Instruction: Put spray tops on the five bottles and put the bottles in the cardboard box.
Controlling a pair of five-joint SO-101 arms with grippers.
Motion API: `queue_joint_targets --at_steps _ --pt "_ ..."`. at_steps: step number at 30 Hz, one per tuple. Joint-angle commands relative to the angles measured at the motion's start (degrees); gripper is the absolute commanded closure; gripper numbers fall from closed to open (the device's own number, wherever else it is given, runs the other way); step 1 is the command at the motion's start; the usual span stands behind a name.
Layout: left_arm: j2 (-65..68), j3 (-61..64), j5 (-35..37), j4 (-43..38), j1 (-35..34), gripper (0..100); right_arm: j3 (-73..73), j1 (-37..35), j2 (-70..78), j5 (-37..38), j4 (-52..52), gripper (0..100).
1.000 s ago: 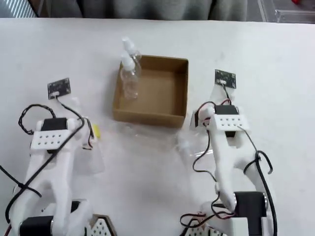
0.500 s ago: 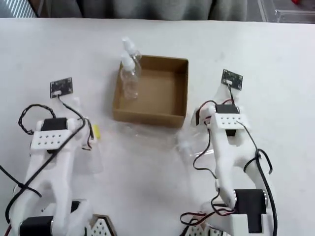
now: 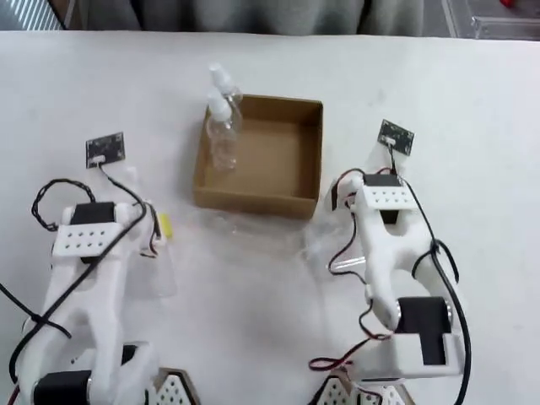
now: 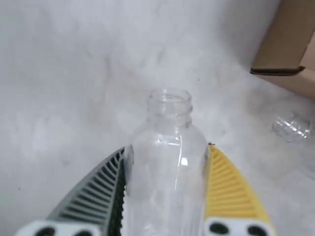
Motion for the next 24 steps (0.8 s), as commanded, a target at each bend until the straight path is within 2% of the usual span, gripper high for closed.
queue_joint_targets --at_steps 1,5,8,13,17,22,24 --pt "-2.1 -1.7 -0.4 -0.7 -0.3 98 -4.2 0.8 1.4 -0.5 1.7 81.9" --pt "-2.2 -1.1 -0.4 -0.8 -0.2 98 -5.2 0.8 2.1 0.0 2.6 89.8" --pt "-2.2 -1.1 -0.4 -0.8 -0.2 98 -5.2 0.4 2.0 5.3 1.8 98.5" --pt "-2.4 -1.1 -0.4 -0.8 -0.2 98 -5.6 0.8 0.3 7.1 2.3 98.2" --pt "-2.6 -3.1 -0.4 -0.3 1.1 98 -7.6 0.9 -4.3 7.3 8.1 98.2" --pt "-2.6 -10.2 -0.6 6.2 4.1 98 -9.4 3.1 -13.9 7.8 15.0 98.2" --pt "-2.6 -13.5 -0.7 9.6 6.2 98 -10.2 4.3 -18.9 11.4 17.2 98.2"
